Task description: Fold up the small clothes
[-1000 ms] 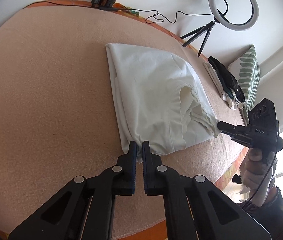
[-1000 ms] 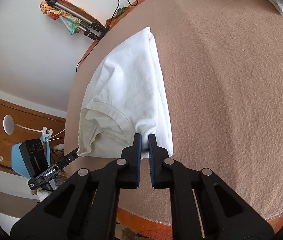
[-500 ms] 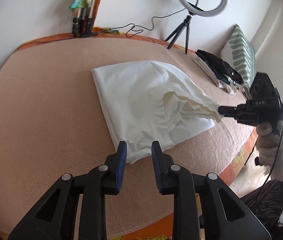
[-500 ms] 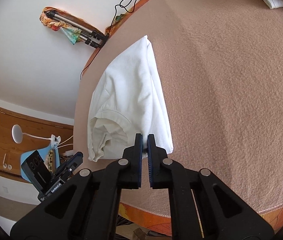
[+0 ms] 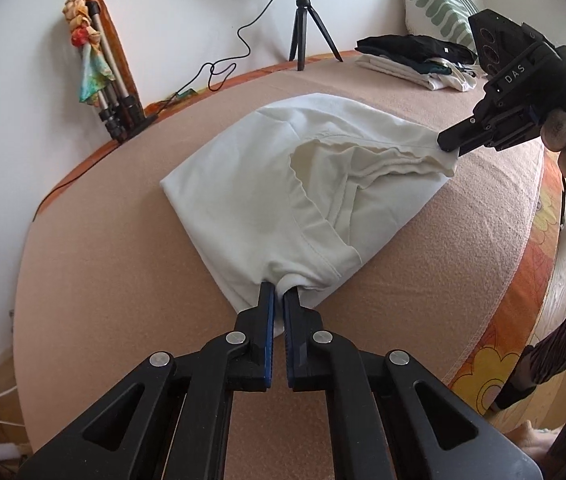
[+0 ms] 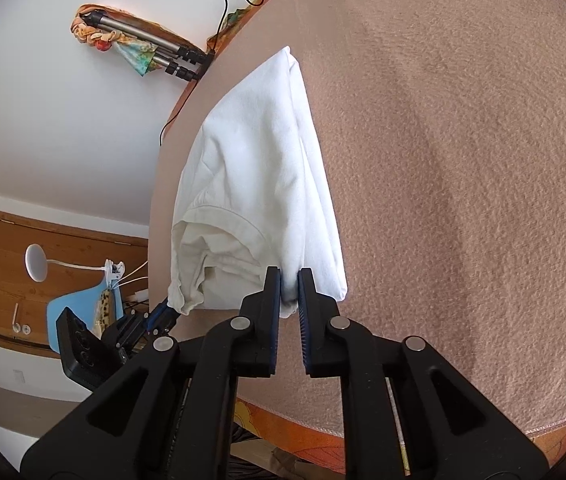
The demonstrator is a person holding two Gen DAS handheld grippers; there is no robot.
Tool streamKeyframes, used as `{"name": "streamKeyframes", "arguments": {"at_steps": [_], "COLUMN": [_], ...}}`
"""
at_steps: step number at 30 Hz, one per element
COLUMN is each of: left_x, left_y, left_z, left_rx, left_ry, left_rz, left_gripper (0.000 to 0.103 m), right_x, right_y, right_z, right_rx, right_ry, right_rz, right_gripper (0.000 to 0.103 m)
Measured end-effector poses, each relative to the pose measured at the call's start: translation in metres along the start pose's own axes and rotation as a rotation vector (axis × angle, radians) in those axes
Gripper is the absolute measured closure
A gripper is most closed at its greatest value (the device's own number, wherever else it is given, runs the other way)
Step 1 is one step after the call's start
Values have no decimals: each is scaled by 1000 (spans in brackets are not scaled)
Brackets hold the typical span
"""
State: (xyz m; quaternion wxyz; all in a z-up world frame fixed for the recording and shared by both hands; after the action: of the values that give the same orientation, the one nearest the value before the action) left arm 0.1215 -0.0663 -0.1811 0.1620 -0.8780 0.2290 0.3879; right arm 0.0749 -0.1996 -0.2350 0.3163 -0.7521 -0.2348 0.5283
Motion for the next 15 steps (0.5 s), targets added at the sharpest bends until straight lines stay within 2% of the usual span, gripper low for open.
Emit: {"name": "streamKeyframes", "arguments": {"at_steps": [5, 7, 9, 12, 15], "left_x": [-22, -22, -13, -2, -10], "left_y": [-19, -22, -16, -6, 0], "left_z": [-8, -3, 9, 25, 33], "left_rx": [22, 39, 89, 141, 168], "left_ry": [69, 68, 33, -32, -45], "left_rz": [-49, -48, -60, -55, -36], "left_gripper": [101, 101, 101, 98, 97], "right_x": [-34, -43, -38, -17, -12], "right_y": [-24, -26, -14, 7, 18], "right_z": [-10, -12, -10, 2, 7], "right_rx": [-17, -21, -2, 6, -28], "right_ry": [72, 86, 69, -4, -38], "right_rz": [-68, -75, -32, 72, 171], "right_gripper": [97, 97, 97, 97, 95]}}
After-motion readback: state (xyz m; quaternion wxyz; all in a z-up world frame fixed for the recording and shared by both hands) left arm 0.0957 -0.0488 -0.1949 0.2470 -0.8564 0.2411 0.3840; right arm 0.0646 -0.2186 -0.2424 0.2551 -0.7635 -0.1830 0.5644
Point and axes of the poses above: each gripper's, at about its wrist camera, not at the fingertips, and x roughly the way its jaws point, y to its right, z to its underside, the point moved 8 cm from there along x, roughly the way its jaws point, and after that the axes turned 3 degrees about -x, right-handed, at the moved point
